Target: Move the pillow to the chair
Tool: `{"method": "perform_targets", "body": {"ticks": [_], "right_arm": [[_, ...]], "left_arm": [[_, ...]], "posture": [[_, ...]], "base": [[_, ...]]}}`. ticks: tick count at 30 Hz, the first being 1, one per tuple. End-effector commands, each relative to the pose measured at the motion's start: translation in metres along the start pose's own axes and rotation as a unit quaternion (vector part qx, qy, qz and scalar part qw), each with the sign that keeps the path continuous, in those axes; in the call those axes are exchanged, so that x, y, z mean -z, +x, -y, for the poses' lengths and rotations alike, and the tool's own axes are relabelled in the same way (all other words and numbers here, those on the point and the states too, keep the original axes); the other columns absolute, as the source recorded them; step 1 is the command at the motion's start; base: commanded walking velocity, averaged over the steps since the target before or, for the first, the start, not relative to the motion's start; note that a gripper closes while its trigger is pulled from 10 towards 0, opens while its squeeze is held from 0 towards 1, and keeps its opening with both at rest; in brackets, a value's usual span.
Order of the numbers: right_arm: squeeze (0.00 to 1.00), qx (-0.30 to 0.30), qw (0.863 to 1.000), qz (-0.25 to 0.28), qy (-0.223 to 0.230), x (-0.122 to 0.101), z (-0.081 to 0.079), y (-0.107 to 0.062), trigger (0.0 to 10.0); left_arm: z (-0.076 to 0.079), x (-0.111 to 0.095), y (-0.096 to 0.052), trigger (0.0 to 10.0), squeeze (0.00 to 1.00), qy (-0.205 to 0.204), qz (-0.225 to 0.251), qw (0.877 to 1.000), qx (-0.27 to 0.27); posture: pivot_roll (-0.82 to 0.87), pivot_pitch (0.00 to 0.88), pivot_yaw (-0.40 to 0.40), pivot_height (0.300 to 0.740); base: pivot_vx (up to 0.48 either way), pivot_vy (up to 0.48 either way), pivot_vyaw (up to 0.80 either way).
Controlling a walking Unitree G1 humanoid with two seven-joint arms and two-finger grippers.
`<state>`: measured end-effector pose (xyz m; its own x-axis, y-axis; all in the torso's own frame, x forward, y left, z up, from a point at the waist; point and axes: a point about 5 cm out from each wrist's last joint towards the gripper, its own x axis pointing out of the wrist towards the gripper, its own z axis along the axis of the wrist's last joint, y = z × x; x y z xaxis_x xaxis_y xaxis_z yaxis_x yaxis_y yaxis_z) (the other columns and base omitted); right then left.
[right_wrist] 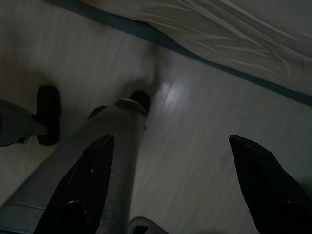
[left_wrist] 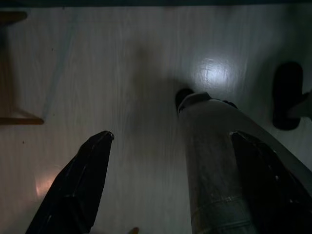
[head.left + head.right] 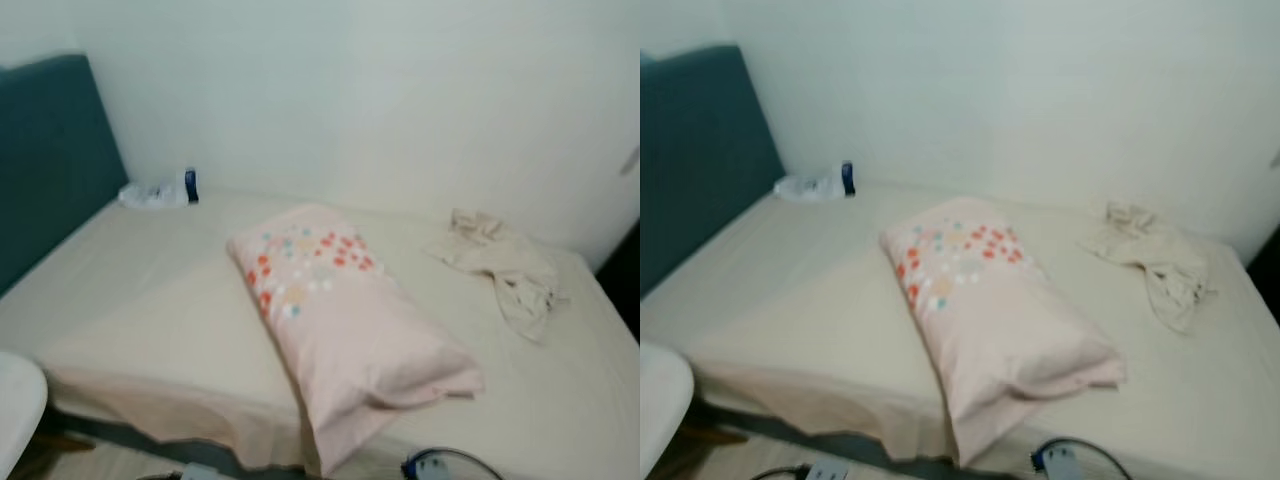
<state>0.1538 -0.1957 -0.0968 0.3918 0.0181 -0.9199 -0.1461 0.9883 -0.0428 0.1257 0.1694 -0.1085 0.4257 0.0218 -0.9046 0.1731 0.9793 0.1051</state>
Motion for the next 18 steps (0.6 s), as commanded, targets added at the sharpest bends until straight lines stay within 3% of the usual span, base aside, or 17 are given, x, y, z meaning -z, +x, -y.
{"method": "perform_targets", "body": {"ticks": [1,12,18], "right_arm": [[0.0,-0.004,1.0,-0.004,-0.005,0.002,-0.004,0.0,10.0],[0.0,-0.001,1.0,0.001,0.004,0.0,-0.002,0.0,10.0],[0.0,0.002,1.0,0.006,0.005,-0.005,0.0,0.0,10.0]], "left_arm": [[0.003,0.017,-0.002,10.0,0.0,-0.006,-0.032,0.999,0.007],[0.009,0.005,-0.001,10.0,0.0,-0.017,-0.005,1.0,0.019],[0.008,-0.005,0.001,10.0,0.0,-0.025,0.011,0.999,0.021]], "posture": [[0.07,0.0,-0.045,0.74],[0.07,0.0,-0.05,0.74],[0.07,0.0,-0.055,0.74]], "base": [[0.0,0.0,0.0],[0.0,0.0,0.0],[0.26,0.0,0.0]]}}
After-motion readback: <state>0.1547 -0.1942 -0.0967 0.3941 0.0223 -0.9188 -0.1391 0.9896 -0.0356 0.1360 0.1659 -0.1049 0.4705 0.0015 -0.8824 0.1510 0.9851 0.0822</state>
